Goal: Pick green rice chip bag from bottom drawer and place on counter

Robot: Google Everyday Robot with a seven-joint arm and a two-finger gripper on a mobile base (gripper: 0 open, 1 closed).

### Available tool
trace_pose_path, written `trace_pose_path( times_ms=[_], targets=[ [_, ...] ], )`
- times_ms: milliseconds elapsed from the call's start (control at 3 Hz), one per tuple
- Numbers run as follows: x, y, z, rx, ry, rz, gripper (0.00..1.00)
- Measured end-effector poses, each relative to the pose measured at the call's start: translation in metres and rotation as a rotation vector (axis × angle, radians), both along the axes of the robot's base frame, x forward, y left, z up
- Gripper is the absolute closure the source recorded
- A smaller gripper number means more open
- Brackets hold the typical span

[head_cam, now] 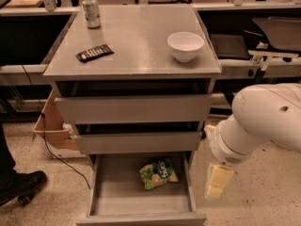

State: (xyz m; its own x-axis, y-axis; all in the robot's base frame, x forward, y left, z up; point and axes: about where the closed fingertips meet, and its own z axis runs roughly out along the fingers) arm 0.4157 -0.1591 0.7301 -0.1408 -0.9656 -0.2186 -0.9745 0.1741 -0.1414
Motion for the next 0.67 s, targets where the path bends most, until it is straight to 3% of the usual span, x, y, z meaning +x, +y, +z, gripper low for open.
trace_pose_path(
  times_ms=[667],
  targets=[
    [-0.005, 0.003, -0.016, 0.042, 0.027, -0.012, 0.00]
  ],
)
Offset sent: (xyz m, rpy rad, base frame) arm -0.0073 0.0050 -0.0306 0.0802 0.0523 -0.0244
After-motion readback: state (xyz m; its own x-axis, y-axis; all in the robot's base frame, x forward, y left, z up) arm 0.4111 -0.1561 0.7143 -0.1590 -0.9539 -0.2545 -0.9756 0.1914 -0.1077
